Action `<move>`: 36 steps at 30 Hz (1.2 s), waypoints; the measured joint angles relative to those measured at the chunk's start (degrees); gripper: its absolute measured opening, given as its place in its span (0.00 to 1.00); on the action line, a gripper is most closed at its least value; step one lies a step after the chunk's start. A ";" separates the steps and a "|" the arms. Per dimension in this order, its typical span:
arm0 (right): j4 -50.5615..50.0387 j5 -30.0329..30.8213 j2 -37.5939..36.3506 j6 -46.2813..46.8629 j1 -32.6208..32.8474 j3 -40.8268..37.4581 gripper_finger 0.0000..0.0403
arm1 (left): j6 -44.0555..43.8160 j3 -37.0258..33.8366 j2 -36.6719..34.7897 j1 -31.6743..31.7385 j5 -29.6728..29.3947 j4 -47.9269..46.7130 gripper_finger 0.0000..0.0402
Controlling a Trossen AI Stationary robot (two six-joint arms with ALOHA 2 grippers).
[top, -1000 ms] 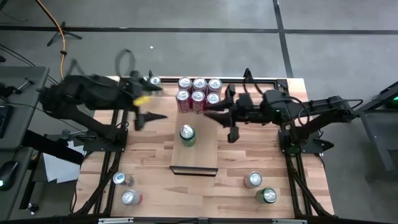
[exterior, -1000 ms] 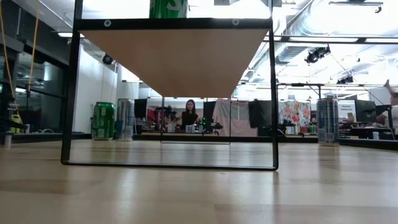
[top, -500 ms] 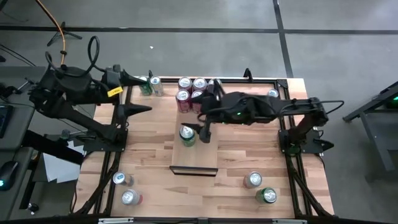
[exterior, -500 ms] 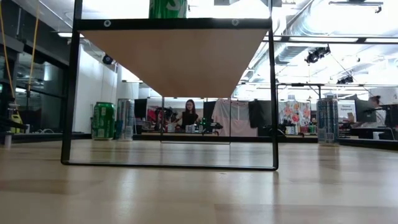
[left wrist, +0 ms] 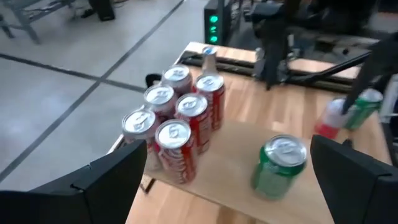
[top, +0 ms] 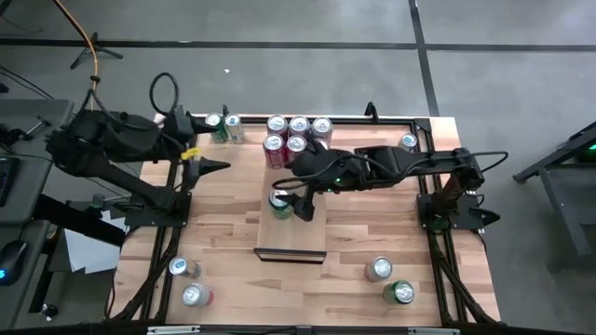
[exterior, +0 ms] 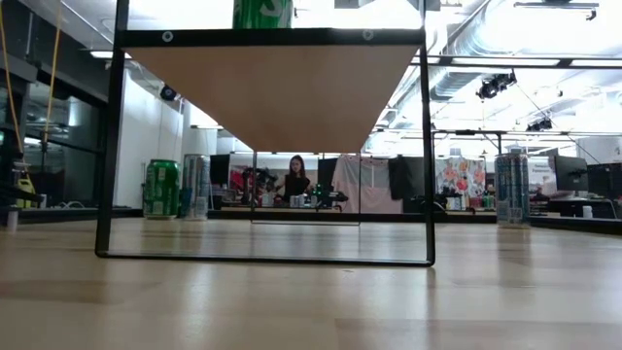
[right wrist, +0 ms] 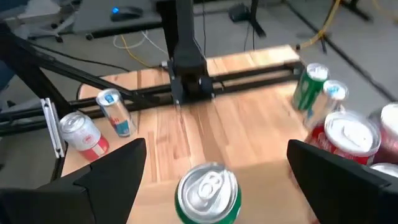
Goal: Place canned beverage on shelf
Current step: Put the bottom left green soda can on the shelf
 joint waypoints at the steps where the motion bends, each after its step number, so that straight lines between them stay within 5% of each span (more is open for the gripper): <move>1: -0.33 0.04 0.42 1.22 0.00 0.00 0.93 | -0.16 -2.79 -1.09 -0.01 -0.18 2.06 0.94; 7: -4.12 0.19 4.36 5.52 0.51 -0.04 0.93 | -2.18 -21.75 -9.32 -0.04 3.41 19.79 0.94; 12: -7.60 0.73 5.70 5.51 1.89 -0.07 0.93 | -5.42 -29.99 -13.85 -0.04 4.18 27.18 0.94; 19: -10.31 8.88 5.84 7.46 4.66 -0.14 0.93 | -4.60 -31.58 -16.03 0.00 3.51 28.30 0.94; 36: -1.67 32.38 9.21 35.80 12.15 -4.42 0.93 | 0.00 -31.62 -19.01 0.00 2.13 28.02 0.94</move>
